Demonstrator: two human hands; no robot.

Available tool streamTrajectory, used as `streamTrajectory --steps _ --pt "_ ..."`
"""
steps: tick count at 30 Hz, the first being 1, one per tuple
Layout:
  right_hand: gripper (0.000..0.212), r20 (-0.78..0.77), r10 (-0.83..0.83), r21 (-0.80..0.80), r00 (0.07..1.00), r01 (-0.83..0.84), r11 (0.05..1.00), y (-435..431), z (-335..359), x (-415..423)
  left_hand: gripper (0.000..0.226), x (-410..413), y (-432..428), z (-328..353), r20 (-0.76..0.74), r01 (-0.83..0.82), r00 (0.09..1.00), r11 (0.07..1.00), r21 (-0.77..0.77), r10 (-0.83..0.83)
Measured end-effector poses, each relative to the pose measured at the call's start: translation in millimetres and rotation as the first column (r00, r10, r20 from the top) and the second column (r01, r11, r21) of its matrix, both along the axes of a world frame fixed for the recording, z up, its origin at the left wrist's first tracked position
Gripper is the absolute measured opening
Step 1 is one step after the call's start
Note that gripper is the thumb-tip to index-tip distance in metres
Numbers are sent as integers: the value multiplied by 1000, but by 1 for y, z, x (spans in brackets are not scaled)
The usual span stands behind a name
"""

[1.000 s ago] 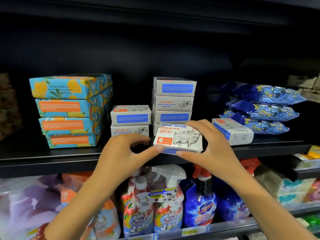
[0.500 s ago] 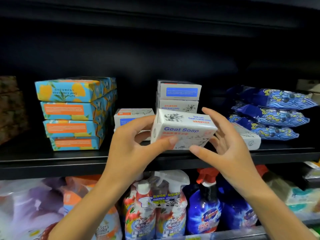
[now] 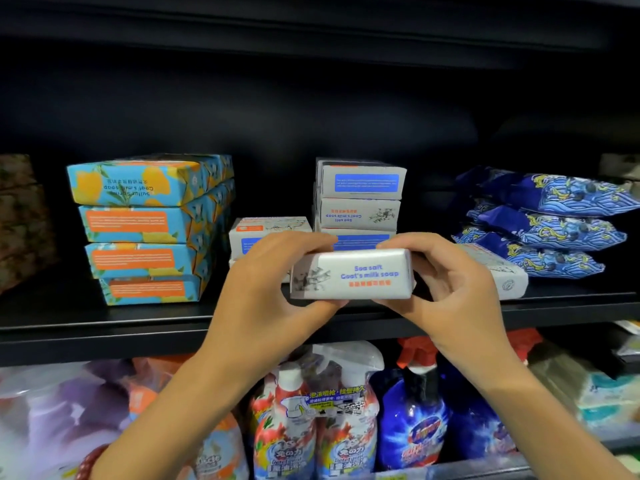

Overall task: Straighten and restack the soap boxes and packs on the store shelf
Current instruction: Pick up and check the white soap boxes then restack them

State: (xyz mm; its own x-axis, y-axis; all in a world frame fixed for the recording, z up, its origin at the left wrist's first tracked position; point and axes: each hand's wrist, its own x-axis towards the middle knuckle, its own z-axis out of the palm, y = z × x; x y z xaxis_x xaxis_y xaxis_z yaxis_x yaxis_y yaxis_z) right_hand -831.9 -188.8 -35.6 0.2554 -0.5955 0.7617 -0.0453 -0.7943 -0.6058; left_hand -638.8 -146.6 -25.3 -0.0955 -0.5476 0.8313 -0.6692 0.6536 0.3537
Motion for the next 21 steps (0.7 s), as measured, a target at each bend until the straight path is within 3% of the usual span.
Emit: streamTrajectory --steps 7,11,13,17,21 --pt "47 32 7 -20 999 -7 1000 5 3 8 39 0 -9 -8 -38 -5 999 998 68 8" --pt "61 126 99 21 987 -102 995 3 6 11 41 -2 -10 -14 -245 226 954 953 200 -175" --pt "64 97 97 60 991 -103 993 2 3 13 39 -4 -12 -15 -333 317 914 922 224 -234" --pt "38 -23 74 128 997 -71 989 3 -7 17 35 -4 -15 -17 -417 426 856 875 231 -307" --pt "32 -57 -21 63 998 25 998 6 -9 17 38 -3 -15 -19 -448 480 824 847 228 -347"
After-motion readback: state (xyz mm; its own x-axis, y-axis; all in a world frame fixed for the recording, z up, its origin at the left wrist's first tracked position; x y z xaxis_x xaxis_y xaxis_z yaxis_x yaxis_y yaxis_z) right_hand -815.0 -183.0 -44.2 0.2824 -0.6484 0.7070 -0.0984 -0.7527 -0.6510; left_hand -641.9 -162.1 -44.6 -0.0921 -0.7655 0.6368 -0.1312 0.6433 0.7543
